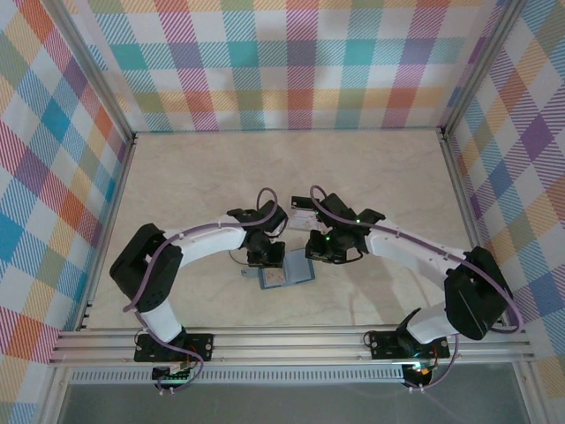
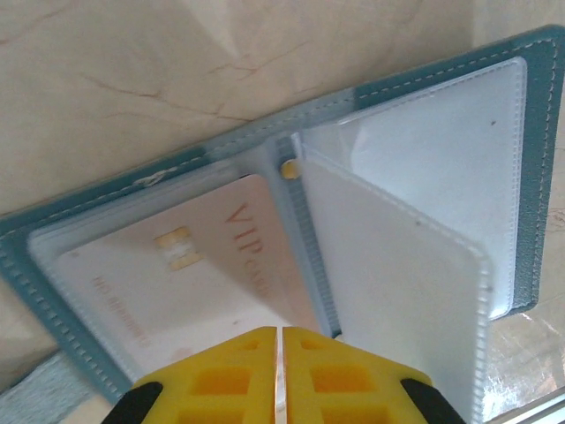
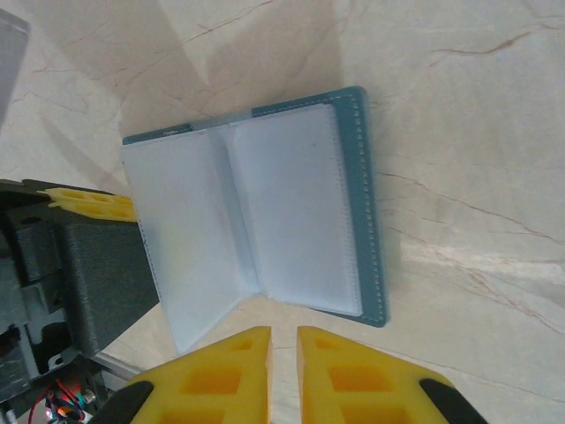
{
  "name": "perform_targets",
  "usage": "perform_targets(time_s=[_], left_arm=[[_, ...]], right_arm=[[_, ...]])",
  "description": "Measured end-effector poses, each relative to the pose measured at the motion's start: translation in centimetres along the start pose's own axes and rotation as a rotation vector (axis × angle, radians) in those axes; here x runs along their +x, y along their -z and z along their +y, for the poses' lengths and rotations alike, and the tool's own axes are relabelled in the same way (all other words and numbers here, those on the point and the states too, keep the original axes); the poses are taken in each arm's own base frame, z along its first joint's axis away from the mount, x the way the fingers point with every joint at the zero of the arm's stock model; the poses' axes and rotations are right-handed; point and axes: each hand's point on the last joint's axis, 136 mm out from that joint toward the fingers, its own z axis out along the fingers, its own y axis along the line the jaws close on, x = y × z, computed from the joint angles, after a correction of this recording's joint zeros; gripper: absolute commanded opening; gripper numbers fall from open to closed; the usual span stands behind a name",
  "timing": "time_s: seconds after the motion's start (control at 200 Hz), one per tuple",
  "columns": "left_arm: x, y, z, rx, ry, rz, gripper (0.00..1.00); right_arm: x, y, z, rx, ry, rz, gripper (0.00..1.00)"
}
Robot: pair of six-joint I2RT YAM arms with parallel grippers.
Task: Take the credit cards out of the card holder
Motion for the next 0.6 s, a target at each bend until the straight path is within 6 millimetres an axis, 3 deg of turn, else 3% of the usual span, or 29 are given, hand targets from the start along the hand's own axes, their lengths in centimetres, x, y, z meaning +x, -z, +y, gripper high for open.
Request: perform_targets(time_s=[0.39, 0.6], left_arm=[[-1.0, -1.8, -2.4, -0.002, -0.037, 0.02, 0.11], [-1.0, -2.9, -2.4, -0.011, -0.036, 0.04, 0.1]], right_arm=[[0.2, 0.0, -2.7, 0.029, -0.037, -0.003, 0.17], [-0.2, 0.8, -2.6, 0.013, -0.034, -0.025, 0.17]])
